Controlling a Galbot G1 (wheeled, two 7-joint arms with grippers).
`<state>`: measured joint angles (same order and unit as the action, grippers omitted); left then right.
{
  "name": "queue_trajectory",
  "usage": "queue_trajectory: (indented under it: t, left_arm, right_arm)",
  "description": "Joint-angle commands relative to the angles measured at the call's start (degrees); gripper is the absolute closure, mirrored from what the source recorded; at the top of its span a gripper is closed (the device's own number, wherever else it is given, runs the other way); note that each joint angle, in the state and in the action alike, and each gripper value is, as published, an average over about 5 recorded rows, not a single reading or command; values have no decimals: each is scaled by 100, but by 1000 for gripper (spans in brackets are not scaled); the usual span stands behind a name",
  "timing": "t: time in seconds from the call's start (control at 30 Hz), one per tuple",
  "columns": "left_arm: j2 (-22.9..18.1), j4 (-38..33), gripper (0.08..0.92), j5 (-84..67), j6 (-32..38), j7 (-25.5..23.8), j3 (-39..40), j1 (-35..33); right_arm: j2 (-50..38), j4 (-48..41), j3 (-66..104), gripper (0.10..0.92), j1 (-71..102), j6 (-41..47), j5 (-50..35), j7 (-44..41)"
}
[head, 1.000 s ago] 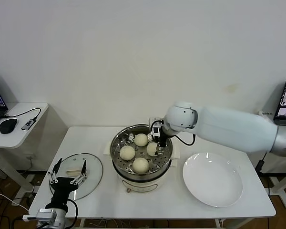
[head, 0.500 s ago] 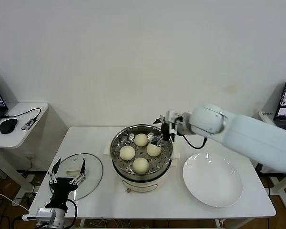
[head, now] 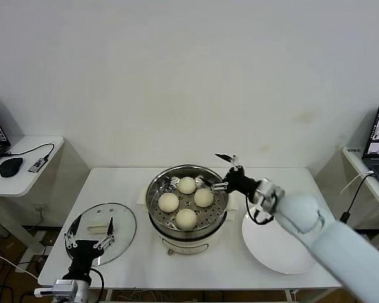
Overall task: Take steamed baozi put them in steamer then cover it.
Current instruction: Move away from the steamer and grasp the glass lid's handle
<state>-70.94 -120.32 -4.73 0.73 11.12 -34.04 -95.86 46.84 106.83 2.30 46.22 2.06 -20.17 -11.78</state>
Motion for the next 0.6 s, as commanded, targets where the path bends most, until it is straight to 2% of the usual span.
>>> queue_trajectory:
  t: [0.03,0.23,0.37,0.6]
  left_arm:
    - [1,691,177,3055,149,173,-213,-125]
    - [413,997,177,5232,361,-91,-741,-421]
    - [616,1191,177,6482,515,7,-832,-607]
    - [665,2115,177,7573,678,161,-736,189]
  right_arm:
    - [2210,561,3896,203,3637,-1289,1254,95]
    - [2940,896,4661,203,4242,-1215,1211,205]
    - [3143,831,5085,203,4358,-1173,1117,430]
    - [3095,645,5604,203,4338,-1014,937,759]
